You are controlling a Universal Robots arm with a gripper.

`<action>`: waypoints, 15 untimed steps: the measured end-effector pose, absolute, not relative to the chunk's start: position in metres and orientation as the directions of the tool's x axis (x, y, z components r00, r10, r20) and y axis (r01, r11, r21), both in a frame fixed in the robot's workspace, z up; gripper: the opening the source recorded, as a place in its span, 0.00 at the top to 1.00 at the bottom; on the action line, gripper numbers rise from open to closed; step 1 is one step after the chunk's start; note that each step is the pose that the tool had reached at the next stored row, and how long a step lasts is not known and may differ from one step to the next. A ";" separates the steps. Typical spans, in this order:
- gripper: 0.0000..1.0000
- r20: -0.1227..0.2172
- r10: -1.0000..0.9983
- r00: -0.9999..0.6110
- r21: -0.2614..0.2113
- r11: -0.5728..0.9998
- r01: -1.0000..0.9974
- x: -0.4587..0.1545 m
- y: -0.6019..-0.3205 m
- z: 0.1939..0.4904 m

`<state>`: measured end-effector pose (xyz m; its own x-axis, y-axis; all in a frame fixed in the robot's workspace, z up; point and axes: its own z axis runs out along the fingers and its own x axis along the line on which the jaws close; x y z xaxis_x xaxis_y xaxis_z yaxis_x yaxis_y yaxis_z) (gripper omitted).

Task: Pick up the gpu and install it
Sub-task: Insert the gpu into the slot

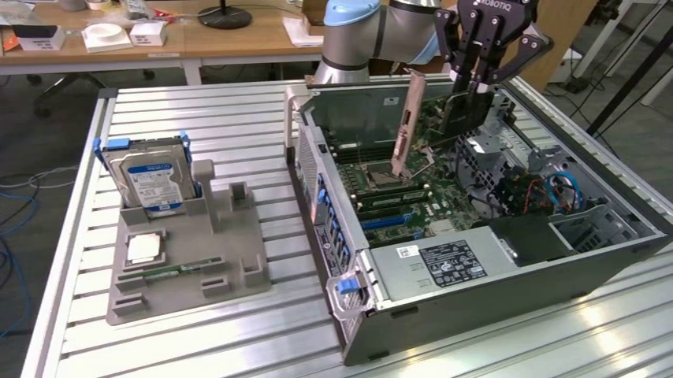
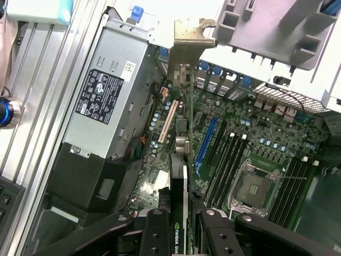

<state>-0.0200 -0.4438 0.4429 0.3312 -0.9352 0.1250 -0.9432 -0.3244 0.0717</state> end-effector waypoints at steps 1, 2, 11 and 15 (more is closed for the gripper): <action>0.74 0.126 -0.935 0.331 0.072 -0.324 -0.943 -0.020 -0.444 0.443; 0.74 0.126 -0.935 0.331 0.072 -0.324 -0.943 -0.020 -0.444 0.443; 0.74 0.131 -0.934 0.331 0.074 -0.324 -0.943 -0.020 -0.444 0.443; 0.74 0.132 -0.934 0.331 0.074 -0.324 -0.943 -0.020 -0.444 0.443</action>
<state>-0.0201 -0.4437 0.4428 0.3311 -0.9344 0.1316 -0.9432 -0.3239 0.0741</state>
